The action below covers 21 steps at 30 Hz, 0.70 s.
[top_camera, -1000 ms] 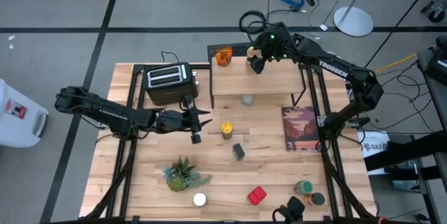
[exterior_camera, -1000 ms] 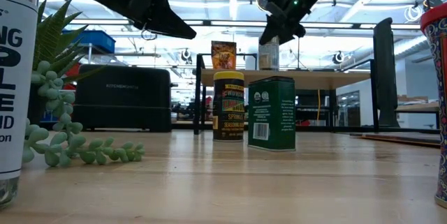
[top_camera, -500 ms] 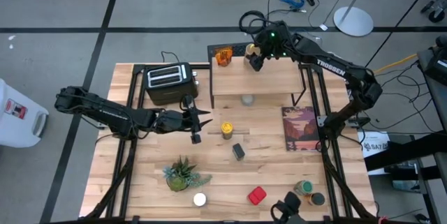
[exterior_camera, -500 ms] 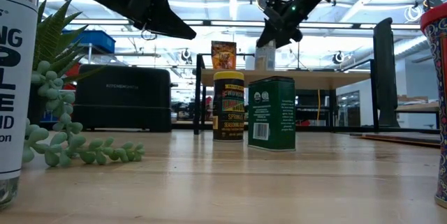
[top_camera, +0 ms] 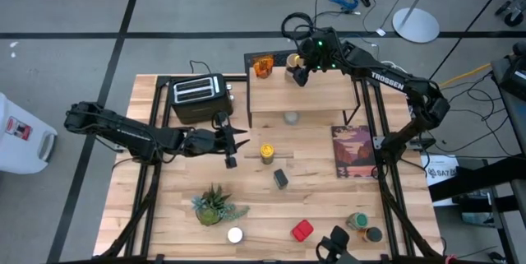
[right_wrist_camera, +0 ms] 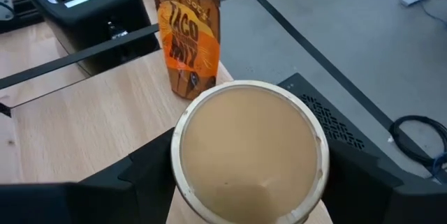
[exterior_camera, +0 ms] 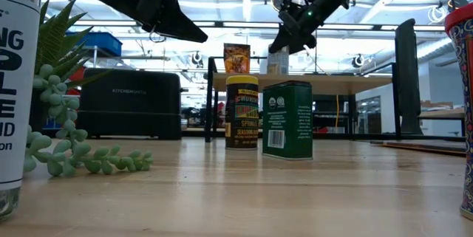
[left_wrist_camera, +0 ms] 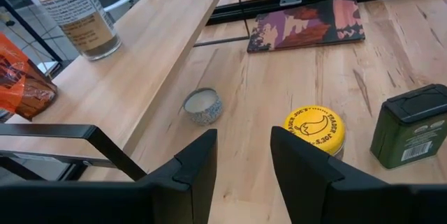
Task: Shelf spices
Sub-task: Put the golden seasoning bottle on the shelf
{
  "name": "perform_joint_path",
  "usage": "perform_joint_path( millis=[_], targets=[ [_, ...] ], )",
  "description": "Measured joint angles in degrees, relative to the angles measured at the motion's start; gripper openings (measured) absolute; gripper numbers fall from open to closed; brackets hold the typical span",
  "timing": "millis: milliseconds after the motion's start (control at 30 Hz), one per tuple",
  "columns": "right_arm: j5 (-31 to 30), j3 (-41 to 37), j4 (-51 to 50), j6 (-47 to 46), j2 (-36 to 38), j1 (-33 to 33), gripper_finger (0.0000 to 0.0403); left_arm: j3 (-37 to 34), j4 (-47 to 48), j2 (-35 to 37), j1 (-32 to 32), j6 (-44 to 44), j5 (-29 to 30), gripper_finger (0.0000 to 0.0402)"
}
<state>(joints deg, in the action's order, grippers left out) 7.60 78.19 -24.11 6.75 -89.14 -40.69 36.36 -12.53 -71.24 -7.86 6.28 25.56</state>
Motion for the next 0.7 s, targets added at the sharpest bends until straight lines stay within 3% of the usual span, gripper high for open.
perform_joint_path(
  millis=[333,700],
  targets=[
    [0.3,0.0,0.6,1.3,0.0,0.0,0.028,0.0,-0.1,0.0,0.0,0.0,0.0,0.0144],
    [1.7,0.0,0.9,1.3,0.0,0.6,0.031,0.0,-0.2,0.0,0.0,-1.1,0.0,0.0144]
  ],
)
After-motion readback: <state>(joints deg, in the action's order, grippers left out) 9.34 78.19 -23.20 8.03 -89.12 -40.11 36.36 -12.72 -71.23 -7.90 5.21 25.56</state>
